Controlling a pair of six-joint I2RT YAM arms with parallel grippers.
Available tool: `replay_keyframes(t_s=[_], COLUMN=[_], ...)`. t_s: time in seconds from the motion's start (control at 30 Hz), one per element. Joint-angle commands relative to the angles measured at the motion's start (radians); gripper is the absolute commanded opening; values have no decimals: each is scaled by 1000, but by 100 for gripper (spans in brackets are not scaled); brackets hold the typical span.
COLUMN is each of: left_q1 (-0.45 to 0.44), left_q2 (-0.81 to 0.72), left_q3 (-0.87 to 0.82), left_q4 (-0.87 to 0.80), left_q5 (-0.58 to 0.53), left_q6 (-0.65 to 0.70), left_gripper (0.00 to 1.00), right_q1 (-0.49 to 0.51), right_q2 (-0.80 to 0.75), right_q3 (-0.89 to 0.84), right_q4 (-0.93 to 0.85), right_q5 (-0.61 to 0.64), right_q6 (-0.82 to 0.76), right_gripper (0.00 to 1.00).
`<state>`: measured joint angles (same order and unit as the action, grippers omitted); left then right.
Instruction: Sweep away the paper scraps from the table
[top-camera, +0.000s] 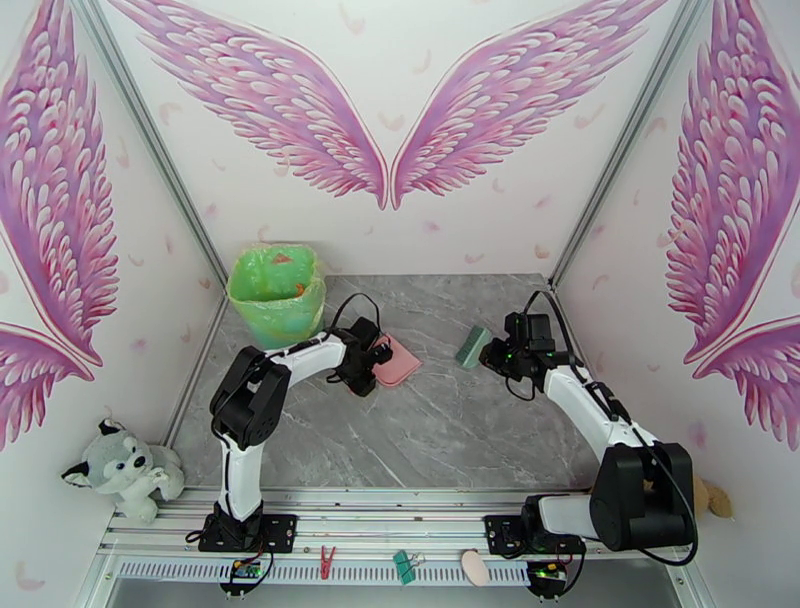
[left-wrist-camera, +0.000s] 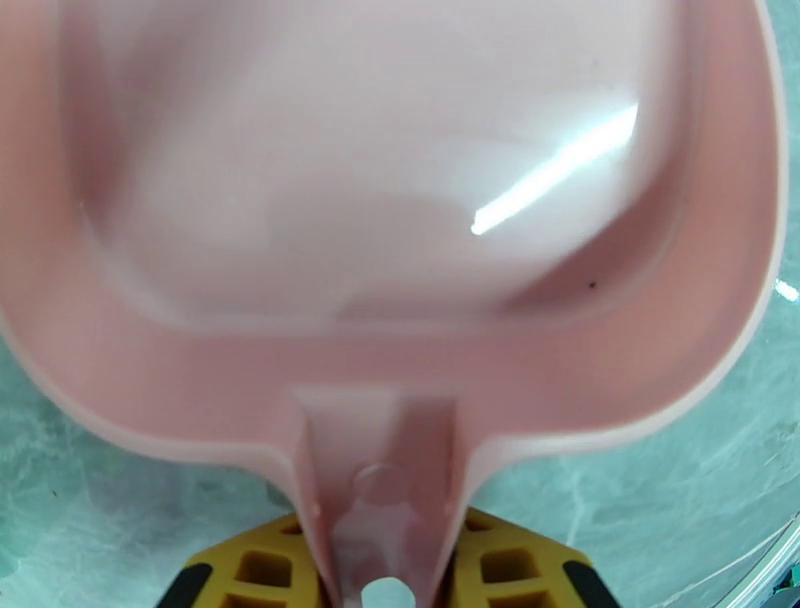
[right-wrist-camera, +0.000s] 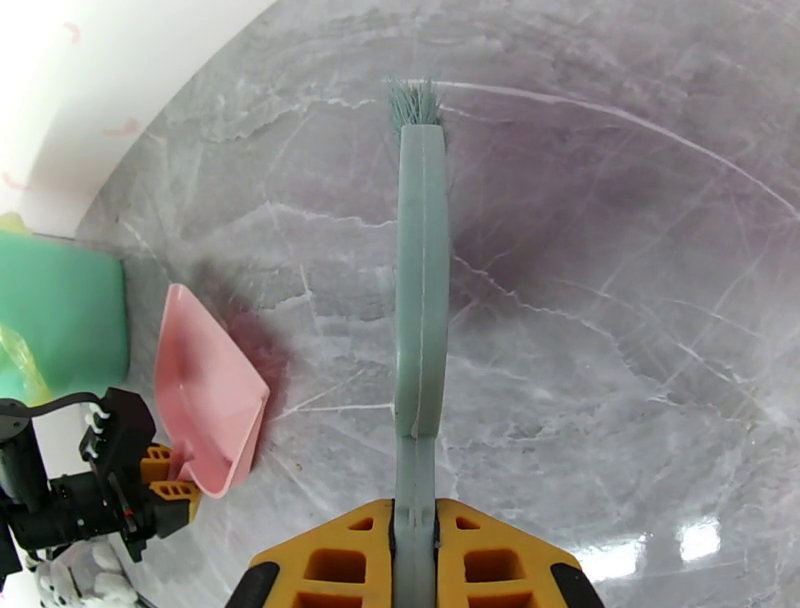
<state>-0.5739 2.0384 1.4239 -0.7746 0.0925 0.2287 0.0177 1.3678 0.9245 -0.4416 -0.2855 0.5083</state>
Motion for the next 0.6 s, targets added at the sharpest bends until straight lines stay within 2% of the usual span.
replay_keyframes(t_s=[0.0, 0.23, 0.27, 0.33, 0.57], left_q1=[-1, -1, -1, -3, -5], left_q2=[36, 23, 14, -17, -252], left_q3=[17, 36, 37, 37, -14], left_q4=[-18, -44, -47, -52, -8], left_q5=[39, 38, 43, 43, 89], left_q6=[8, 14, 14, 11, -10], left_gripper=[24, 66, 75, 99, 99], right_q1=[-14, -19, -19, -19, -19], right_q2=[8, 25, 27, 32, 77], right_q3=[-12, -19, -19, -18, -36], right_q4=[60, 79, 83, 93, 192], right_q5=[-18, -32, -34, -41, -96], right_q6=[17, 21, 22, 25, 62], right_gripper=[0, 0, 0, 0, 0])
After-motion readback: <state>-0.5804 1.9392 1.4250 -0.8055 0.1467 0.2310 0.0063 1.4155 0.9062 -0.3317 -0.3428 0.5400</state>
